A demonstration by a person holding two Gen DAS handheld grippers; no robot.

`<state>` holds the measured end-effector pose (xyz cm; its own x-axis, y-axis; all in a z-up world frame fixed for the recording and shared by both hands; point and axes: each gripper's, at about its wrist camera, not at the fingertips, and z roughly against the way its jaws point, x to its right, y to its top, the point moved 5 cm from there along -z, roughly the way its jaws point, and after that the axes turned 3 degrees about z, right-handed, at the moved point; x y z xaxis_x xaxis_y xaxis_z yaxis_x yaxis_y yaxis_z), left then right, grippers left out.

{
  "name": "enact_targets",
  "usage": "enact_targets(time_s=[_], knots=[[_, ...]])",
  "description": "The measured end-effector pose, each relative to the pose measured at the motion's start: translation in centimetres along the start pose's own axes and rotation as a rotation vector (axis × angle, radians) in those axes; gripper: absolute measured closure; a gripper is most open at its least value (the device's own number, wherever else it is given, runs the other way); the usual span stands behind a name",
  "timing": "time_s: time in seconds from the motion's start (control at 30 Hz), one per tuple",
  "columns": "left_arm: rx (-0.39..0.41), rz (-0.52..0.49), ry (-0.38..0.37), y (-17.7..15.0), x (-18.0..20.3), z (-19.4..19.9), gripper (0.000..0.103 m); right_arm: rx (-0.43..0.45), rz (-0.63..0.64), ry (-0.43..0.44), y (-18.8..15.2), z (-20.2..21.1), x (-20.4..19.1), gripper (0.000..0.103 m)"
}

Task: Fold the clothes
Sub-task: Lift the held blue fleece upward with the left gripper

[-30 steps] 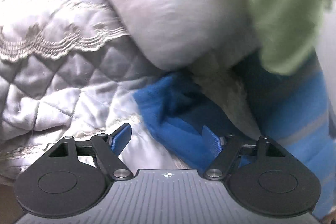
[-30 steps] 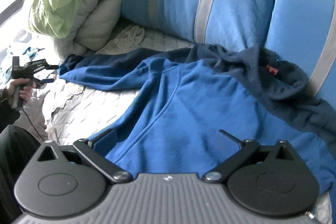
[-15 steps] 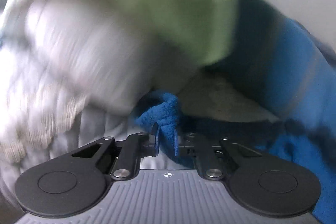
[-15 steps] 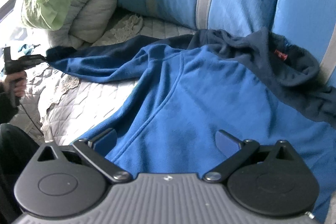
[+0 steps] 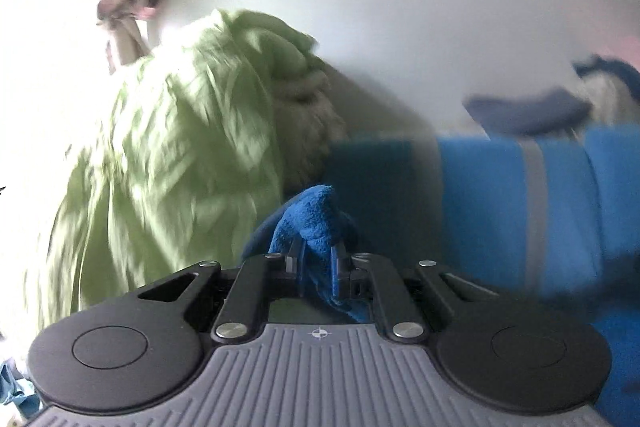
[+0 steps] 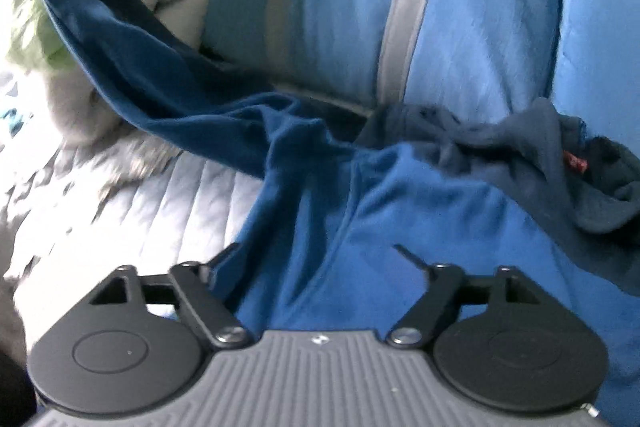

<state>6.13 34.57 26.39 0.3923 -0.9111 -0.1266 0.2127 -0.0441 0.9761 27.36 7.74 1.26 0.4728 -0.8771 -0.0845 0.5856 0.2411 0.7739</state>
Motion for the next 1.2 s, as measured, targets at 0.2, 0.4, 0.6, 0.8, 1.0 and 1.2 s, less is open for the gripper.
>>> enact_targets(time_s=[0.2,0.4,0.6,0.8,1.0,1.2], knots=[[0.011,0.048,0.047,3.5,0.2,-4.3,0.092,0.114,0.056,0.014,1.7,-3.8,-3.0,0.021],[0.014,0.100,0.075,5.7,1.3,-6.4,0.094,0.051,0.232,-0.029,1.2,-9.0,-5.6,0.082],[0.059,0.085,0.050,7.6,3.8,-5.0,0.094,-0.041,0.249,-0.015,0.2,-11.5,-5.7,0.081],[0.037,0.106,0.088,8.3,3.6,-6.5,0.094,-0.060,0.286,0.007,-0.4,-10.7,-4.9,0.081],[0.024,0.076,0.082,8.5,3.7,-6.0,0.094,0.042,0.235,0.028,-0.2,-7.5,-4.7,0.030],[-0.039,0.135,0.066,9.2,2.8,-5.0,0.093,0.293,0.455,-0.226,1.6,-4.4,-8.5,0.011]])
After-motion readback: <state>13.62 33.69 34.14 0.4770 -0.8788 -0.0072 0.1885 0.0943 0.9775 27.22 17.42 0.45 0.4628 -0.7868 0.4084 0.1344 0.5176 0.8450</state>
